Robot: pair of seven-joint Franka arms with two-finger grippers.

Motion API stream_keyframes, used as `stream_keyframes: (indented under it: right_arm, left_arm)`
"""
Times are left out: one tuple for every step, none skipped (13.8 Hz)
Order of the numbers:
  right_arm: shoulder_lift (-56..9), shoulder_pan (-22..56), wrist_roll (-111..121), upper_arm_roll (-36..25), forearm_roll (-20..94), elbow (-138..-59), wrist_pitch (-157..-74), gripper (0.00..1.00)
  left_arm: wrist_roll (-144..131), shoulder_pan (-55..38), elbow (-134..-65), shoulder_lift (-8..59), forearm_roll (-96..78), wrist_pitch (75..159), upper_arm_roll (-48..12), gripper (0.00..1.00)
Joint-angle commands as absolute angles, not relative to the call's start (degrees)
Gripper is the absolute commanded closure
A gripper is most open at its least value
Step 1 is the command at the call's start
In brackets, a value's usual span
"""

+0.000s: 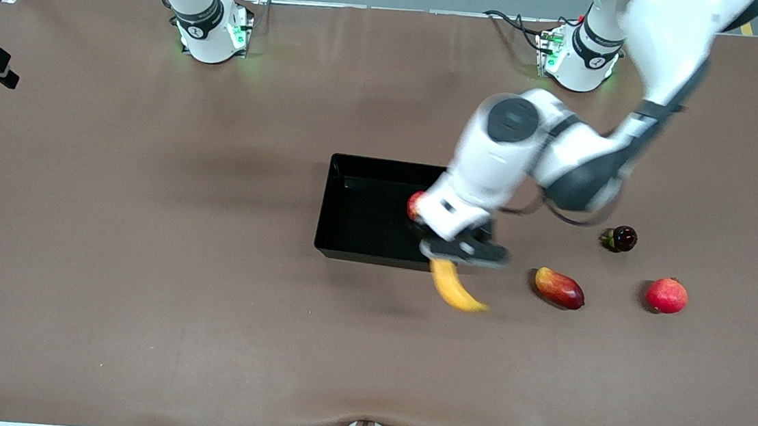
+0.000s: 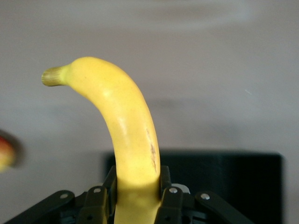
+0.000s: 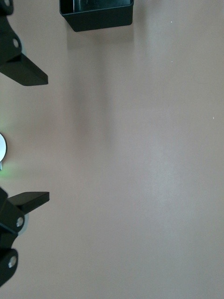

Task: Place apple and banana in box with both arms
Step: 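Lower the banana into the box and open the left gripper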

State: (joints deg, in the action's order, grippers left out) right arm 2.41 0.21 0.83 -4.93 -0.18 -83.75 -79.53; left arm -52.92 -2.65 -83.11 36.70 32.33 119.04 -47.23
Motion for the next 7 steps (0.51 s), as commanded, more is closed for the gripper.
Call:
stream_keyframes:
  right_arm:
    - [1.8,-0.5,1.4,-4.4,-1.2,-82.4,-78.6,0.00]
    - [1.8,-0.5,1.4,-4.4,-1.2,-82.4,-78.6,0.00]
    - [1.8,-0.5,1.4,-4.4,-1.2,-82.4,-78.6,0.00]
    - [1.8,-0.5,1.4,-4.4,-1.2,-82.4,-78.6,0.00]
    - [1.8,-0.5,1.4,-4.4,-1.2,-82.4,-78.6,0.00]
    - [1.8,-0.5,1.4,-4.4,-1.2,-82.4,-78.6,0.00]
    - [1.8,-0.5,1.4,-4.4,-1.2,-82.4,-78.6,0.00]
  left_arm:
    - [-61.8,-8.9,-82.0,38.2,33.4,118.2,-46.0,1.00]
    - [-65.2,-11.6,-82.1,38.5,33.5,118.1,-45.4,1.00]
    - [-68.4,-14.9,-82.1,38.6,33.5,118.0,-43.5,1.00]
    - [-71.1,-18.5,-82.0,38.7,33.4,117.9,-40.9,1.00]
    - [-72.6,-22.0,-81.8,39.0,33.3,117.9,-38.3,1.00]
    - [-73.6,-25.2,-81.6,39.5,33.2,117.9,-35.7,1.00]
    - [-74.8,-27.7,-81.6,39.5,33.0,118.0,-33.3,1.00]
